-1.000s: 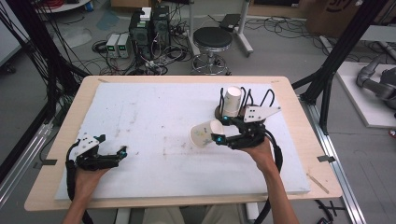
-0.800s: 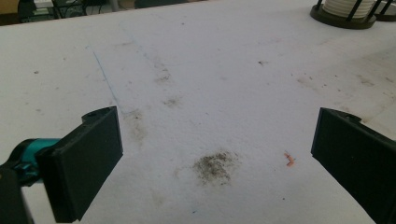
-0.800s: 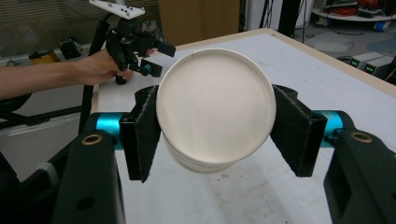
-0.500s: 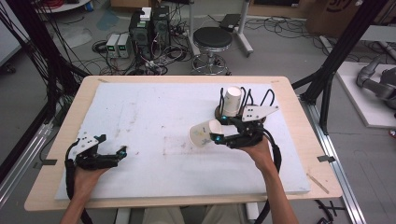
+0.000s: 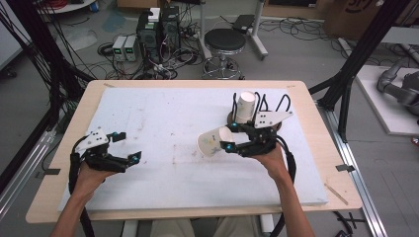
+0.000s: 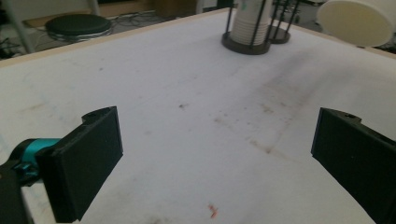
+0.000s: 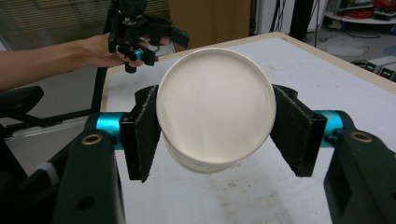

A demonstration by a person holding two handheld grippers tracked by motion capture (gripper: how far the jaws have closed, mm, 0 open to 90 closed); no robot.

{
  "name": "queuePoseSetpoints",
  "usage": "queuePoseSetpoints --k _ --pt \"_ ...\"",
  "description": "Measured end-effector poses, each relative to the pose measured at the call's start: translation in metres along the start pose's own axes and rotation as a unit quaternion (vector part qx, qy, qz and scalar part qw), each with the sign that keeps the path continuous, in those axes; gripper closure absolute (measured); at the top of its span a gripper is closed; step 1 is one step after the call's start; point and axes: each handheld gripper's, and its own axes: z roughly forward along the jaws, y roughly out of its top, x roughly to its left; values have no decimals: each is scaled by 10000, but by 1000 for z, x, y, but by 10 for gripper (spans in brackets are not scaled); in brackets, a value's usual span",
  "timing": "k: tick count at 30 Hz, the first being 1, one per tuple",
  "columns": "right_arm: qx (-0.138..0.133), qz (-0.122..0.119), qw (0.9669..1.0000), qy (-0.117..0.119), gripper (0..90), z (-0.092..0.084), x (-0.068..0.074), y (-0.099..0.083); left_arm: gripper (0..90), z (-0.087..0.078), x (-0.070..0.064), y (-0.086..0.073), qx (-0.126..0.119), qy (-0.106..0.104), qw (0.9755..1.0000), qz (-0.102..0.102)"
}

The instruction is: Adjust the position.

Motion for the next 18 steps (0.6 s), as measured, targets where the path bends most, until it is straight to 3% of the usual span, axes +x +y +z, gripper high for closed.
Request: queuePoseSetpoints --k 2,7,18 --pt "-24 -5 10000 16 382 1 -1 0 20 5 -3 9 -41 -289 9995 74" --pt "-124 19 9998 157 382 2 -1 0 19 16 -10 24 -172 -779 9965 239" --pt "-151 -15 9994 314 382 9 0 1 19 50 -31 41 -326 -1452 9881 393"
